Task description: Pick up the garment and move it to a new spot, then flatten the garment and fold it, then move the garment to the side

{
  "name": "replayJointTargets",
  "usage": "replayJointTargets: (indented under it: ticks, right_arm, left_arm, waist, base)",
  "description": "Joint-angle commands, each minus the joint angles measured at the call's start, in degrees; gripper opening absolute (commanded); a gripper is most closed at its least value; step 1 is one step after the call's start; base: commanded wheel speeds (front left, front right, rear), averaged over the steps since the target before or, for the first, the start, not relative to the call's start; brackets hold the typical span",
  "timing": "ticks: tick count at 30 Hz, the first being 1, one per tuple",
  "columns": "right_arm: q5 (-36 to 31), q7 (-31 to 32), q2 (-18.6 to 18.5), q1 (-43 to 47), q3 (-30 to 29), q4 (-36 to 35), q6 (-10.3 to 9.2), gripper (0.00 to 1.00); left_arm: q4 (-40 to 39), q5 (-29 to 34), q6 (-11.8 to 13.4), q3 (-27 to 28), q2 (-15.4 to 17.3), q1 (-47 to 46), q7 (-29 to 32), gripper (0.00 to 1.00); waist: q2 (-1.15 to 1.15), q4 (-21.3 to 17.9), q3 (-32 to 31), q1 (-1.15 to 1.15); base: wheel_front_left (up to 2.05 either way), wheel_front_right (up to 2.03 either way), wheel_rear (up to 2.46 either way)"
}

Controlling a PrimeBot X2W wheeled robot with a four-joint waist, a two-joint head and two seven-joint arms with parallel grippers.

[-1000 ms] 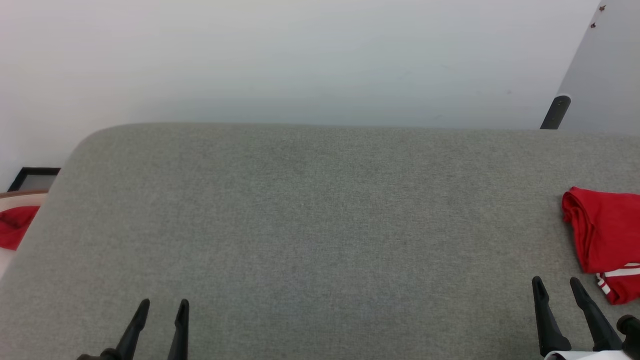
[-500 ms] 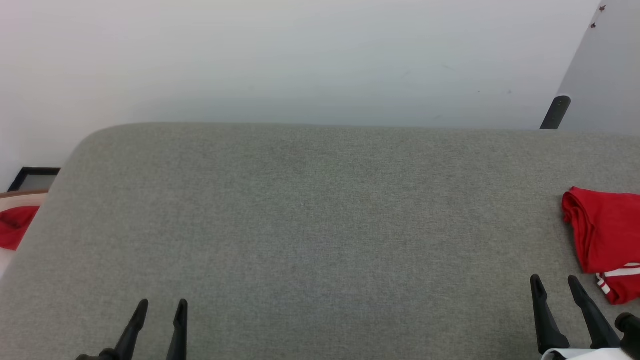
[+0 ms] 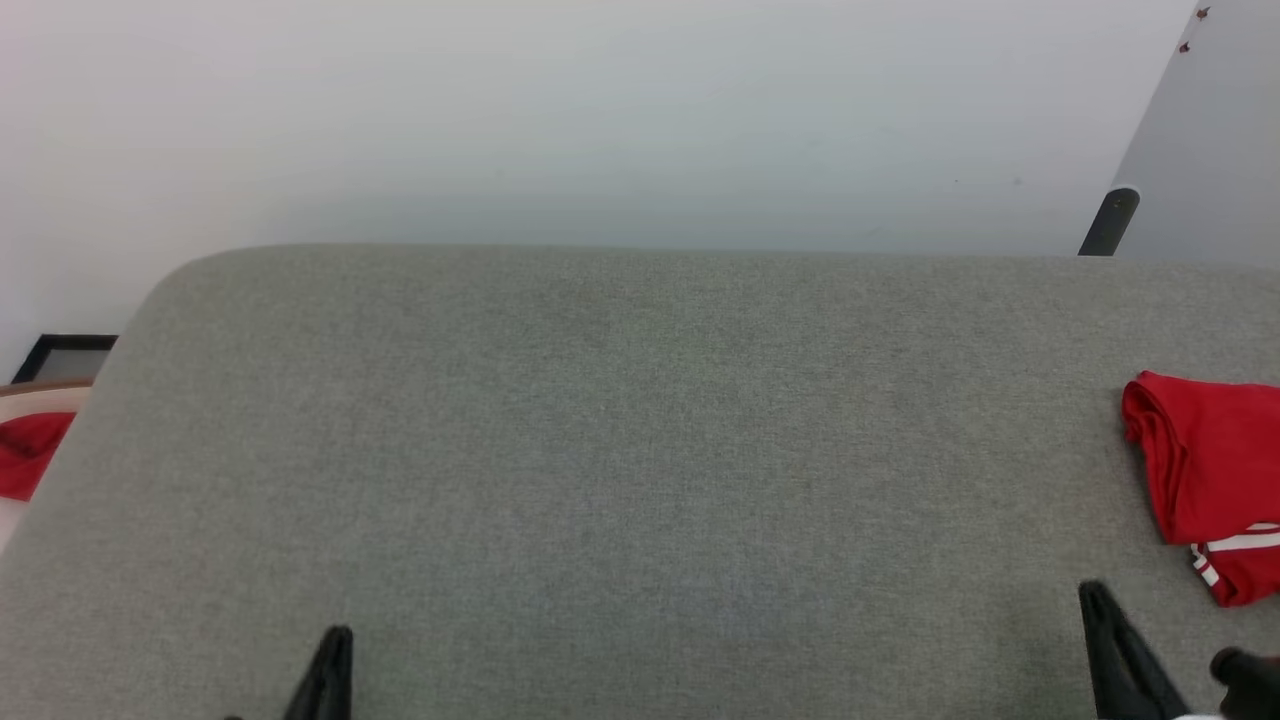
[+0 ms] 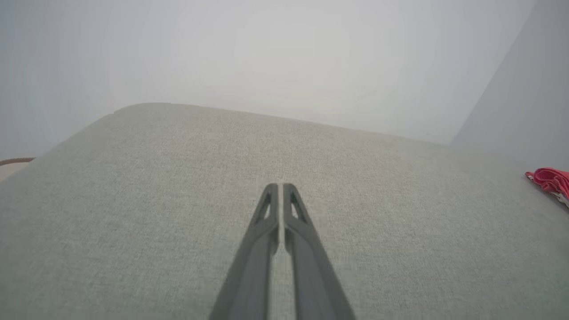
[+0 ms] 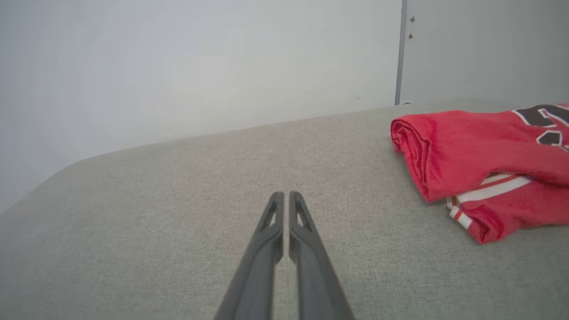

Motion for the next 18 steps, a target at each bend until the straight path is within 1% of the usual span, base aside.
replayJointTargets:
  ticks: [1,18]
  right_arm:
    - [0.5,0.1,0.0,0.0,0.0,0.2,0.0,0.0]
    - [16.9,2.6,0.6,-3.3,-0.8,2.8,-0.01,0.0]
  left_arm:
    - [0.1,-0.5,0.0,0.0,-0.1,-0.1,0.1,0.0]
    - [2.4,-17.1,0.0,0.7,-1.3,-4.0,4.3,0.0]
  waist:
    - [0.0,0.0,0.0,0.0]
    - [0.0,-0.1,0.1,0.0]
  base:
    - [0.0,0.0,0.0]
    - [0.0,0.0,0.0]
